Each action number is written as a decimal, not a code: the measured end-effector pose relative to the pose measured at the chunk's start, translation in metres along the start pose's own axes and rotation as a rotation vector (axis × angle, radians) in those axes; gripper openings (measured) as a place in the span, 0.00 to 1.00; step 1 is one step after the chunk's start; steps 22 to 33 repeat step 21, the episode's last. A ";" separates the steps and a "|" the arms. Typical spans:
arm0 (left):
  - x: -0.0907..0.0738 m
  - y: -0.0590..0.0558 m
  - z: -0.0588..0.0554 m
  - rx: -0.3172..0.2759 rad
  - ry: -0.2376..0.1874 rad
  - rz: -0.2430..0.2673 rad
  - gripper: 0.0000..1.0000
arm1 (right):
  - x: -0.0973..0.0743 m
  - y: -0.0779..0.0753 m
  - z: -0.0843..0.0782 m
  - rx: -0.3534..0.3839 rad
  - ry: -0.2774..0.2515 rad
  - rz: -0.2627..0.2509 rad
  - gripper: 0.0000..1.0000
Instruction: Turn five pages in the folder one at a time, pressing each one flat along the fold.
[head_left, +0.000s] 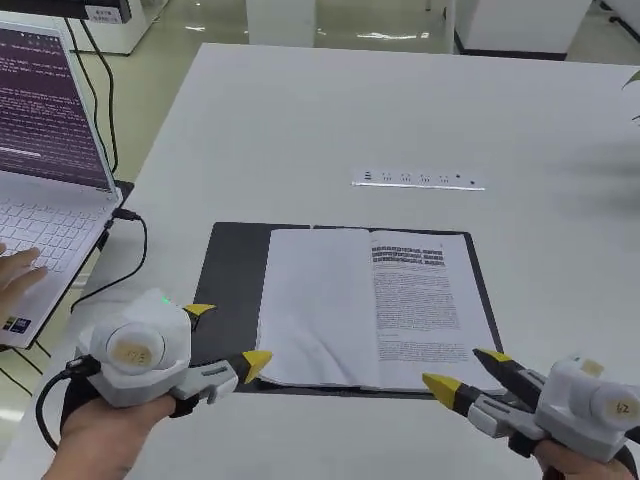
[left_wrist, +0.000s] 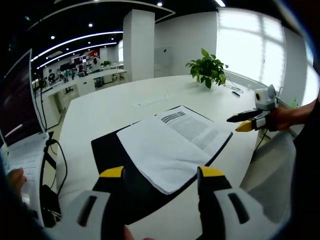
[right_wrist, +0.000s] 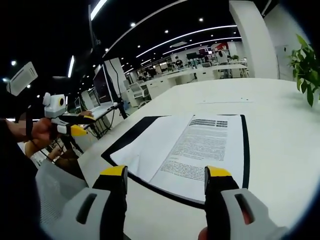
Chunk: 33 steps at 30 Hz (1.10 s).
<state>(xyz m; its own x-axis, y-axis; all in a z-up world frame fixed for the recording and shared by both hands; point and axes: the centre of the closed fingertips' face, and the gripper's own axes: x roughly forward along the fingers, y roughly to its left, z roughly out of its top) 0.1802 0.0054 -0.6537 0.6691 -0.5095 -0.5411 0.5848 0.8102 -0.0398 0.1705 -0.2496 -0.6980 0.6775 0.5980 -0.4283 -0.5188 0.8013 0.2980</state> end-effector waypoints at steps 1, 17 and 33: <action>-0.001 -0.001 0.000 -0.007 -0.001 -0.003 0.59 | 0.000 0.001 -0.001 -0.008 0.005 0.002 0.62; -0.008 -0.007 -0.005 -0.034 -0.005 0.008 0.70 | -0.003 0.002 -0.005 -0.024 0.015 0.006 0.66; -0.009 -0.008 -0.006 -0.038 -0.006 0.013 0.71 | -0.003 0.002 -0.005 -0.012 0.013 0.007 0.66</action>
